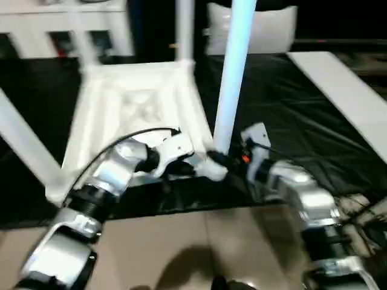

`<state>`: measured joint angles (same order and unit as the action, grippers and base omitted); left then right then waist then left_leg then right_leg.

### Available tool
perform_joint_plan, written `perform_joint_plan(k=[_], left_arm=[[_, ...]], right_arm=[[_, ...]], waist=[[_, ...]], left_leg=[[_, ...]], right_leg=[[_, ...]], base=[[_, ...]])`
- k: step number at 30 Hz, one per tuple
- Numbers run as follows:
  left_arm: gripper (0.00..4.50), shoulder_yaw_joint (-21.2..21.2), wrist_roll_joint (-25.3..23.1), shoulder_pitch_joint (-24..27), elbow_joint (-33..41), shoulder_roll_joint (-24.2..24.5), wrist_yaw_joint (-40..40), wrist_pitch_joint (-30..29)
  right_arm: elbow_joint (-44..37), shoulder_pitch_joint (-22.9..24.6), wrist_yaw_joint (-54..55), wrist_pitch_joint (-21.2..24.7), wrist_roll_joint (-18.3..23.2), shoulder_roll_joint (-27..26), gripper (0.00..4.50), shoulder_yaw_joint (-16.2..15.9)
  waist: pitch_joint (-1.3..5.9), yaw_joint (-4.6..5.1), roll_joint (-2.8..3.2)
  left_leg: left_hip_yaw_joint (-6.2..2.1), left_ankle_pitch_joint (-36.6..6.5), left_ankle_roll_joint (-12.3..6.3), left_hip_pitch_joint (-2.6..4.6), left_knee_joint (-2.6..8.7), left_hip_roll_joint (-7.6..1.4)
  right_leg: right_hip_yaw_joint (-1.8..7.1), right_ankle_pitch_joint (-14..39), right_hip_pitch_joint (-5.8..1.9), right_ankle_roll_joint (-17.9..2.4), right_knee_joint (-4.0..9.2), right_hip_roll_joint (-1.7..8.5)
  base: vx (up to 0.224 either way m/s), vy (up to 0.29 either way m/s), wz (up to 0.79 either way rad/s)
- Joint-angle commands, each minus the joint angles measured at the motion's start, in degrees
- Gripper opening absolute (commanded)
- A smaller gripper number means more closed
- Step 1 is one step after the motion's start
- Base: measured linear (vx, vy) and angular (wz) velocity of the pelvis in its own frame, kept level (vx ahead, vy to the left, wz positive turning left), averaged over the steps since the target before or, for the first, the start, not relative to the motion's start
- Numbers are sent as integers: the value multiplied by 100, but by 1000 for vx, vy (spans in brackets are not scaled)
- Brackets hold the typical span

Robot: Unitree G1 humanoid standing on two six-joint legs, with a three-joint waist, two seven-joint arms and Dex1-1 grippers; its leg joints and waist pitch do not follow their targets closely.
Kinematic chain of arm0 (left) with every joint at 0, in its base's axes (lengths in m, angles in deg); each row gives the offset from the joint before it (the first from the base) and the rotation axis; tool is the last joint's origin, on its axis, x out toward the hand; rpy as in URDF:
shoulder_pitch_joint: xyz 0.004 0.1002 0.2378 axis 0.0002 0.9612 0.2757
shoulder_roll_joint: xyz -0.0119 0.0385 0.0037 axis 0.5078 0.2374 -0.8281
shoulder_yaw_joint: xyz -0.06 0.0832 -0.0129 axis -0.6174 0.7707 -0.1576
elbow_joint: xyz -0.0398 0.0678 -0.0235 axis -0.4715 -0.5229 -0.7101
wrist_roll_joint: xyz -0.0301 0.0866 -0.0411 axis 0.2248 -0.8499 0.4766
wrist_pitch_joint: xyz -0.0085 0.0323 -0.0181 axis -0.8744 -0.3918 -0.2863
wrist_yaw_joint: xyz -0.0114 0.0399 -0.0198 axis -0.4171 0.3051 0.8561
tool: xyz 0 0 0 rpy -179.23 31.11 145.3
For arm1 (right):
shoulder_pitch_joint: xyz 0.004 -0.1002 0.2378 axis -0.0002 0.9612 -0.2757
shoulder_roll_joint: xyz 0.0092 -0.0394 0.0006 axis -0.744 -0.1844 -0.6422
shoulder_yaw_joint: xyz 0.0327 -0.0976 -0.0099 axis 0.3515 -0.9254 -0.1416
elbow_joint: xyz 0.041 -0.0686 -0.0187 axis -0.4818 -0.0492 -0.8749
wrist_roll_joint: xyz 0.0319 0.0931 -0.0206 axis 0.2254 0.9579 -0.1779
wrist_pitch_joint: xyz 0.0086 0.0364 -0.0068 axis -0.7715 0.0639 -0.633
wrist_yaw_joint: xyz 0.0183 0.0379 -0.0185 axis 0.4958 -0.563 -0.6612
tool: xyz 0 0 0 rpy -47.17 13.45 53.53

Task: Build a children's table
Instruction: Rotate leg to tighten

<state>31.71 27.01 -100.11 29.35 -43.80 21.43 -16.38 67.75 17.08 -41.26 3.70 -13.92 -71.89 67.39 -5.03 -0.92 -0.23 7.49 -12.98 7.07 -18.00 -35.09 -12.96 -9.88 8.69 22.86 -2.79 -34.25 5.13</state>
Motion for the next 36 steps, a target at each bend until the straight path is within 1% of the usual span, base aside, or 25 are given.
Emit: perform_joint_plan(k=[1, 2, 3, 4, 5, 6, 8, 9, 10, 11, 12, 14, 15, 17, 20, 21, 22, 25, 28, 29, 30, 31, 33, 35, 36], left_arm=[[0, -224, 68, -284, 123, -389, -569, -150], [0, -276, 60, -316, 103, -445, -711, -221], [0, -281, 57, -322, 99, -450, -729, -225], [0, -273, 18, -347, 71, -441, -787, -206], [0, -273, 18, -347, 71, -441, -787, -206], [0, -252, -7, -349, 66, -424, -795, -195], [0, -139, -41, -288, 112, -299, -583, -19], [0, -65, -37, -222, 178, -181, -369, 89], [0, -65, -37, -222, 178, -181, -369, 89], [0, -30, -55, -187, 205, -83, -276, 160], [0, -5, -63, -156, 212, 32, -177, 207], [0, 21, -105, -151, 166, 138, -119, 396], [0, 51, -138, -154, 120, 227, -48, 582], [0, 141, -188, -158, 34, 405, 136, 1096], [0, 346, -235, -196, -155, 708, 602, 2268], [0, 399, -263, -212, -198, 769, 688, 2514], [0, 435, -311, -229, -230, 812, 696, 2582], [0, 500, -370, -288, -377, 905, 781, 2837], [0, 518, -472, -399, -732, 970, 580, 3252], [0, 468, -441, -403, -825, 972, 528, 3268], [0, 441, -414, -398, -849, 970, 531, 3262], [0, 295, -213, -335, -816, 949, 637, 3191], [54, 87, 115, -202, -595, 893, 806, 3026], [58, -107, 467, 22, -169, 870, 930, 2774], [70, -221, 634, 138, 57, 850, 911, 2596]], right_arm=[[482, -279, 1010, -33, -41, -648, 204, -38], [650, -392, 1271, -131, -49, -801, 204, 43], [709, -432, 1337, -192, -56, -829, 237, 67], [1028, -651, 1628, -559, 11, -971, 237, 274], [1028, -651, 1628, -559, 11, -971, 257, 274], [1099, -710, 1721, -667, 49, -1022, 273, 378], [1048, -719, 1559, -760, 89, -940, 281, 436], [864, -631, 1296, -784, 55, -794, 296, 373], [864, -631, 1296, -784, 55, -794, 311, 373], [599, -465, 1014, -789, 30, -613, 311, 301], [266, -232, 691, -739, 2, -388, 322, 227], [-67, 47, 333, -691, 7, -122, 335, 130], [-273, 233, 121, -650, 33, 64, 346, 85], [-554, 535, -169, -641, 97, 363, 366, 58], [-1001, 1091, -754, -677, 285, 923, 385, 42], [-1108, 1214, -903, -647, 345, 1033, 406, 32], [-1191, 1309, -1026, -592, 404, 1115, 406, 22], [-1438, 1627, -1318, -538, 509, 1348, 435, 19], [-1808, 1951, -1438, -369, 675, 1464, 444, 99], [-1901, 2003, -1400, -331, 717, 1468, 444, 106], [-1928, 2017, -1382, -325, 729, 1470, 444, 105], [-1977, 2034, -1305, -375, 744, 1454, 444, 93], [-2011, 2024, -1305, -375, 849, 1362, 450, 128], [-2110, 2024, -1288, -384, 896, 1301, 450, 130], [-2165, 2022, -1229, -396, 877, 1275, 450, 129]], waist=[[294, -46, -86], [326, -115, -107], [519, -239, -97], [535, -275, -66], [534, -249, -10], [552, -160, 34], [546, -146, 30], [541, -163, 54], [541, -163, 54], [558, -173, 61], [574, -213, 52], [574, -239, 52], [577, -265, 27], [558, -307, 30], [537, -370, 24], [529, -408, 19], [536, -416, 51], [542, -465, 39], [555, -508, 79], [558, -506, 60], [575, -525, 77], [588, -527, 71], [596, -529, 75], [605, -518, 69], [616, -518, 82]], left_leg=[[50, -2434, -3, 107, 348, 231], [130, -1710, -91, 127, 123, 410], [82, -414, -328, -344, 237, 402], [41, -192, -347, -407, 319, 325], [15, -33, -356, -415, 359, 270], [-1, 171, -320, -375, 370, 176], [7, 65, -390, -341, 383, 162], [21, 8, -475, -316, 399, 127], [21, 8, -475, -316, 399, 127], [15, 80, -529, -312, 400, 93], [11, 332, -642, -319, 381, 60], [11, 425, -723, -308, 374, 46], [19, 402, -759, -298, 377, 45], [34, 252, -759, -291, 387, 56], [60, -156, -641, -277, 404, 95], [73, -298, -572, -246, 417, 92], [73, -330, -547, -250, 412, 99], [84, -476, -480, -244, 410, 107], [71, -498, -451, -234, 415, 92], [69, -491, -441, -246, 418, 84], [67, -493, -427, -245, 417, 84], [60, -493, -412, -246, 422, 73], [56, -476, -391, -250, 427, 58], [46, -434, -385, -258, 437, 28], [44, -336, -378, -251, 440, 6]], right_leg=[[351, 3823, -86, 282, 778, 442], [273, 4694, -67, 524, 894, 509], [386, 4334, -477, 904, 710, 540], [408, 3744, -484, 830, 644, 524], [394, 3166, -428, 666, 609, 466], [355, 1814, -354, 144, 484, 310], [344, 1627, -358, -86, 495, 296], [359, 1530, -363, -339, 496, 305], [359, 1530, -363, -339, 496, 305], [368, 1339, -377, -465, 468, 311], [391, 861, -395, -605, 412, 309], [396, 672, -385, -708, 387, 310], [399, 701, -393, -734, 388, 319], [396, 972, -391, -670, 443, 325], [370, 1756, -396, -286, 581, 316], [359, 2066, -360, -114, 633, 311], [343, 2115, -373, -69, 634, 294], [310, 2328, -355, 111, 684, 290], [286, 2360, -342, 157, 705, 276], [283, 2324, -354, 161, 700, 277], [275, 2297, -360, 168, 703, 286], [272, 2269, -365, 158, 694, 293], [271, 2250, -367, 94, 683, 320], [289, 2120, -377, -14, 655, 351], [315, 1951, -368, -149, 617, 363]], base=[[0, 0, 0], [0, 0, 0], [17, -10, -28], [17, -10, -28], [1, -15, -22], [0, 0, 0], [0, 0, 0], [0, 0, 0], [0, 0, 0], [0, 0, 0], [0, 0, 0], [0, 0, 0], [0, 0, 0], [0, 0, 0], [0, 0, 0], [0, 0, 0], [0, 0, 0], [0, 0, 0], [0, 0, 0], [0, 0, 0], [0, 0, 0], [0, 0, 0], [0, 0, 0], [0, 0, 0], [0, 0, 0]])
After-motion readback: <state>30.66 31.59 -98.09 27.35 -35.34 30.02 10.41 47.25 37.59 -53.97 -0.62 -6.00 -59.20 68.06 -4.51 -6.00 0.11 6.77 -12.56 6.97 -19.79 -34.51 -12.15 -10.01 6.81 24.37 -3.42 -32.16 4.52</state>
